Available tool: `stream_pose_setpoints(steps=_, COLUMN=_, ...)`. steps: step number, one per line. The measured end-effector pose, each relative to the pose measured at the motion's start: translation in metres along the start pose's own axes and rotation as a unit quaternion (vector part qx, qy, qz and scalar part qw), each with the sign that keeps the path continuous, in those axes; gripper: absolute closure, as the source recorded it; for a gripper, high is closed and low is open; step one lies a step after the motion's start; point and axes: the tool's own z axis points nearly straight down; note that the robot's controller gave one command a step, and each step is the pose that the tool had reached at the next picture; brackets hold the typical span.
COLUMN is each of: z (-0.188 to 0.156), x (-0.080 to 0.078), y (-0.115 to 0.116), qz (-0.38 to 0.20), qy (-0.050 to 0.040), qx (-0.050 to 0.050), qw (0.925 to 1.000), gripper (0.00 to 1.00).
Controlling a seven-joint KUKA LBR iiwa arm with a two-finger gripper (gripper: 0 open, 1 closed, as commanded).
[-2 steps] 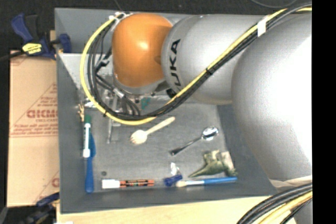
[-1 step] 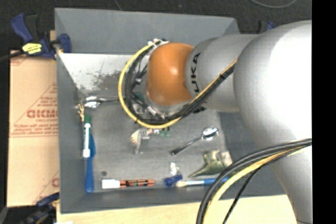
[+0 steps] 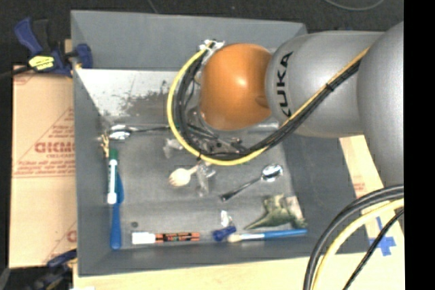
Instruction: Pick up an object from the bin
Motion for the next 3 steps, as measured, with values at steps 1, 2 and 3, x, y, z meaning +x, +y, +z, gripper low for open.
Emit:
stream_pose_setpoints(steps=1, z=0.056, x=-0.013, y=-0.004, qz=0.248, qy=0.0074, qx=0.001, qw=0.9687, gripper=0.00)
stream_pose_setpoints(steps=2, z=0.056, x=-0.005, y=-0.020, qz=-0.053, qy=0.0013, qx=0.000, qw=0.9986, gripper=0.00)
stream_pose_setpoints(steps=3, z=0.054, x=-0.014, y=-0.006, qz=0.241, qy=0.0038, qx=0.001, qw=0.9704, gripper=1.00)
